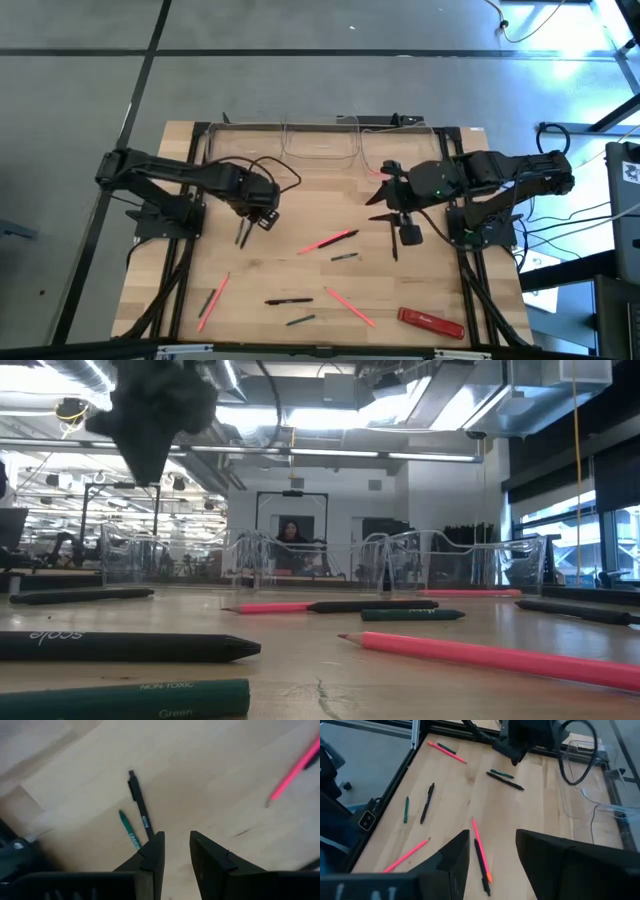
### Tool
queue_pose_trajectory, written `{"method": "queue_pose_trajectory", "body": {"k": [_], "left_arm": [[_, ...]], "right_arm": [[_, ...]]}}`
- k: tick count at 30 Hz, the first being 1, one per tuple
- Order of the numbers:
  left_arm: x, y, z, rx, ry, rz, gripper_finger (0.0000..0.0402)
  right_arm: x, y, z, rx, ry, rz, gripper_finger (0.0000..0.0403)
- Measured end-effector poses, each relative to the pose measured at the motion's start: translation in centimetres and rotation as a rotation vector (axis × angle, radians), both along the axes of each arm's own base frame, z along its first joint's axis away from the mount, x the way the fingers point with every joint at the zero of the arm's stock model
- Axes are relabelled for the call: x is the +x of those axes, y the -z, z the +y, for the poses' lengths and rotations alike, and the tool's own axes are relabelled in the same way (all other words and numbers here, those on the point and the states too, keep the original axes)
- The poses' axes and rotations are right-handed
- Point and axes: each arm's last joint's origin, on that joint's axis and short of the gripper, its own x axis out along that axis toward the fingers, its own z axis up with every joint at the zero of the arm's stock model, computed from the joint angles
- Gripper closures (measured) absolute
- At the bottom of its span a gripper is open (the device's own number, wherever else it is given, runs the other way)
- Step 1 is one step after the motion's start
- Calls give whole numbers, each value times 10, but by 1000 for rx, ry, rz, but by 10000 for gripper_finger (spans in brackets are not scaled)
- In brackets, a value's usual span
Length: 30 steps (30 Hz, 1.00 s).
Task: Sort crayons/erasers/pens/pencils in bins
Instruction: Put the black pen into the left transparent bin
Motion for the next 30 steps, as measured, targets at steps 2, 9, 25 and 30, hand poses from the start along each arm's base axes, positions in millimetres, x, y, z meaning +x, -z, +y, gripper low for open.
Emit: {"method": "queue_pose_trajectory", "body": {"k": [2, 9, 25, 30], "left_arm": [[-4, 12, 3, -6, -13, 39, 317], [-15, 53, 11, -22, -71, 88, 317], [-28, 108, 19, 29, -106, 17, 317], [-28, 115, 20, 55, -108, -24, 317]], "right_arm": [[0, 0, 0, 1, 1, 0, 240], [0, 0, 0, 1, 1, 1, 240], [0, 0, 0, 1, 2, 1, 240], [0, 0, 0, 1, 2, 1, 240]]}}
